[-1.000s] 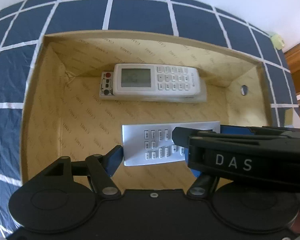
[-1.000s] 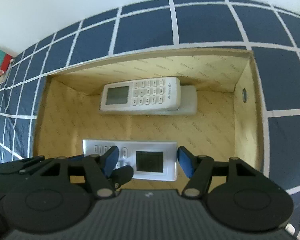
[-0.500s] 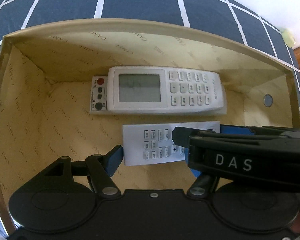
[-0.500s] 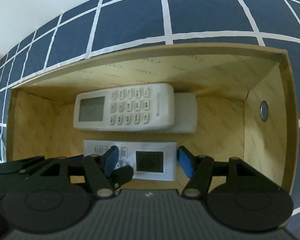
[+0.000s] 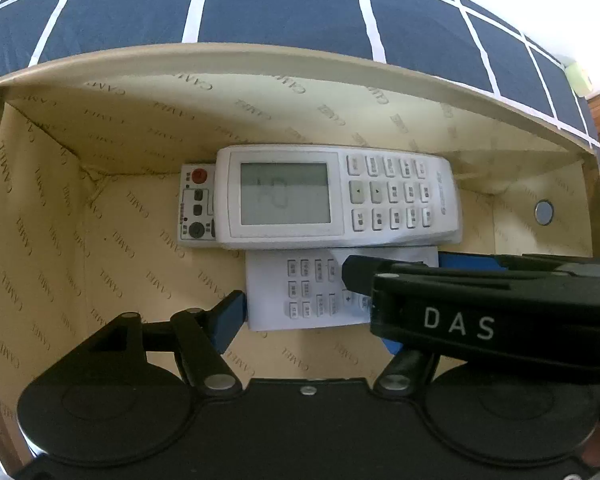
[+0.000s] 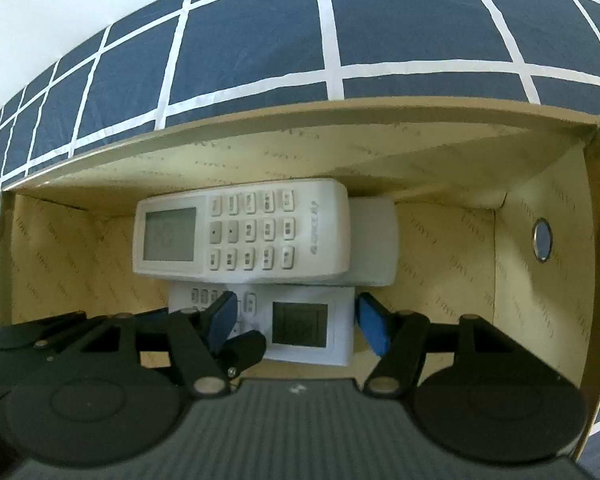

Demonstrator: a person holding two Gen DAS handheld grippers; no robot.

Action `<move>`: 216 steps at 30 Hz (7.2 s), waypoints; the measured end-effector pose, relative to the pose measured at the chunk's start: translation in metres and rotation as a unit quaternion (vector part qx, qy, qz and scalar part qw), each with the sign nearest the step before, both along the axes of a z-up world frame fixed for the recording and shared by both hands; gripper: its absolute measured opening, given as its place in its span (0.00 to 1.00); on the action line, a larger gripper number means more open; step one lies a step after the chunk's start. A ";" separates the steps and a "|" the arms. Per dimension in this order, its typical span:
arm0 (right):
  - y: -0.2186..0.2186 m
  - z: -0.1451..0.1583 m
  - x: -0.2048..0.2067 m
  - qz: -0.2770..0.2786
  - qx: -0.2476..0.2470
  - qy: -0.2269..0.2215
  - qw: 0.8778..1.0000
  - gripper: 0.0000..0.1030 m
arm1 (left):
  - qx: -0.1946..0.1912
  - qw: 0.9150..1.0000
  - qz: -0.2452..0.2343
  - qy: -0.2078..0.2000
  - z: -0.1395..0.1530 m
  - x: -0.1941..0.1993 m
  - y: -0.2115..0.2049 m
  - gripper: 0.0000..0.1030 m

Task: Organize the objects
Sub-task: 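Lower the screen remote beside the other remotes and open the right gripper, then move the right tool to the white plastic plate with metal prongs, then close the right gripper on the edge of the white plate, then lift the white plate with the right gripper and carry it over the box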

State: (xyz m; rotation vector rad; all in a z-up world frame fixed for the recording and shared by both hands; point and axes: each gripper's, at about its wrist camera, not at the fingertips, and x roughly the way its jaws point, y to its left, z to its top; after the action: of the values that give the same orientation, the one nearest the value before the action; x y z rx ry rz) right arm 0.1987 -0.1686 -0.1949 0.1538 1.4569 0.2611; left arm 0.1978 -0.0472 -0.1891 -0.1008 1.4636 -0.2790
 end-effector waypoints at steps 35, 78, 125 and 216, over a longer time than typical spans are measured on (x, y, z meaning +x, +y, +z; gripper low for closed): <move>-0.057 0.118 -0.100 -0.006 0.022 -0.115 0.993 0.97 | 0.018 0.994 0.011 -0.105 0.108 -0.096 -0.018 0.90; -0.254 0.105 -0.167 0.169 -0.013 -0.102 0.980 1.00 | 0.085 0.970 0.218 -0.059 0.072 -0.279 -0.170 1.00; -0.225 0.004 -0.183 0.356 -0.027 0.009 0.934 0.79 | 0.007 0.935 0.354 -0.003 0.004 -0.339 -0.215 1.00; -0.080 0.144 -0.126 0.180 0.054 -0.101 0.977 0.79 | 0.066 0.975 0.177 -0.117 0.145 -0.195 -0.061 0.86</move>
State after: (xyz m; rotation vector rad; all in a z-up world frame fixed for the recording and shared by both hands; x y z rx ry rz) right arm 0.0724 -0.2490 -0.0512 -0.0507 1.2614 0.6330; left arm 0.0023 -0.1087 -0.0437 -0.2128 1.2003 0.0953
